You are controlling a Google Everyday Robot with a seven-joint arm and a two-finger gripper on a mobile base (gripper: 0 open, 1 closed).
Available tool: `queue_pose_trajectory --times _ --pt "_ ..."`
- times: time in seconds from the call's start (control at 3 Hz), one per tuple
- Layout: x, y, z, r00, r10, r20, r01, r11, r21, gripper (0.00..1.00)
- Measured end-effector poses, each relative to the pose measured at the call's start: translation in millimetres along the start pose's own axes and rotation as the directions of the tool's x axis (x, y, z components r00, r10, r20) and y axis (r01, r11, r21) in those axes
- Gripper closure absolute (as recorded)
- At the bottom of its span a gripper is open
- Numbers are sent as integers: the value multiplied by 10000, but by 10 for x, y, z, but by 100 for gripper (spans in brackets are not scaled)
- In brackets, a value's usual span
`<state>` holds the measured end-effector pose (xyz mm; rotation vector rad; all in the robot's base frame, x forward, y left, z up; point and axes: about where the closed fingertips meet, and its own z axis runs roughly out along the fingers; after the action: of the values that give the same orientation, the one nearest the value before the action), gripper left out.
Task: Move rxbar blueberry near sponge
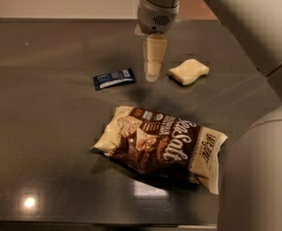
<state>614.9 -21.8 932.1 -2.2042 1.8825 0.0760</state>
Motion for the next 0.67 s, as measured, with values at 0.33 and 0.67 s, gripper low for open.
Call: queue_pose_trajectory --times 0.33,0.67 --pt "-112 -128 217 9989 -385 -250 381 9991 -162 0" --pt "-207 -274 495 9968 -647 -459 630 9973 -391 0"
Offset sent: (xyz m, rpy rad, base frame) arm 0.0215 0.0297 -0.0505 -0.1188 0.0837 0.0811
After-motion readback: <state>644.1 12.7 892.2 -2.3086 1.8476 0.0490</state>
